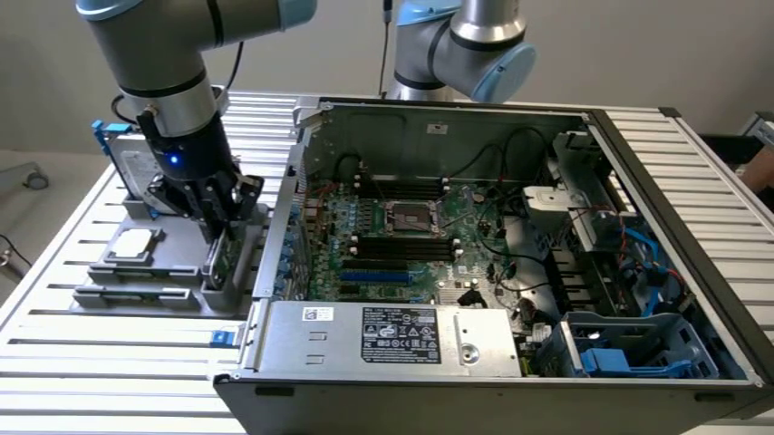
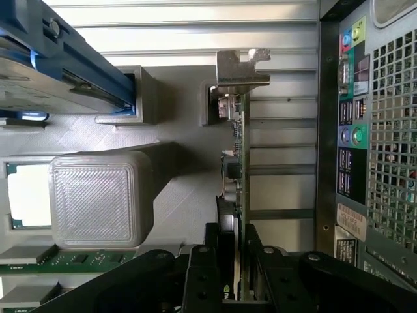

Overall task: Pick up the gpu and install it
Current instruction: 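Pick up the gpu and move the gpu toward the slot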

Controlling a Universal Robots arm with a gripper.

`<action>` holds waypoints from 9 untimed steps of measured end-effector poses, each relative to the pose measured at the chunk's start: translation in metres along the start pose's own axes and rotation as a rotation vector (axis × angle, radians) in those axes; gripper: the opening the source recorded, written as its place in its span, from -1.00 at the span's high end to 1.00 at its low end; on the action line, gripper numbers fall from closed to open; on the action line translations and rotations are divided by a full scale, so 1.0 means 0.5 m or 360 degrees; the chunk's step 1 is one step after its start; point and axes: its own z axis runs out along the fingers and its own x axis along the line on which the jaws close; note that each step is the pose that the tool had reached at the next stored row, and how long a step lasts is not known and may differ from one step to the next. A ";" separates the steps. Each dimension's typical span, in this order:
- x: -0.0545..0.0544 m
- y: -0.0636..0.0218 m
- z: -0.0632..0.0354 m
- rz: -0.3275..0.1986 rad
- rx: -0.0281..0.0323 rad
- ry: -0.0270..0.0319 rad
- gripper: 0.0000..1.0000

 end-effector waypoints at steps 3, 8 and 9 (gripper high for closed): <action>-0.001 0.000 0.000 0.0000 -0.00001 -0.00001 0.47; -0.002 0.000 0.000 0.0000 -0.00001 0.00000 0.47; -0.002 0.000 0.000 0.0000 -0.00001 -0.00001 0.47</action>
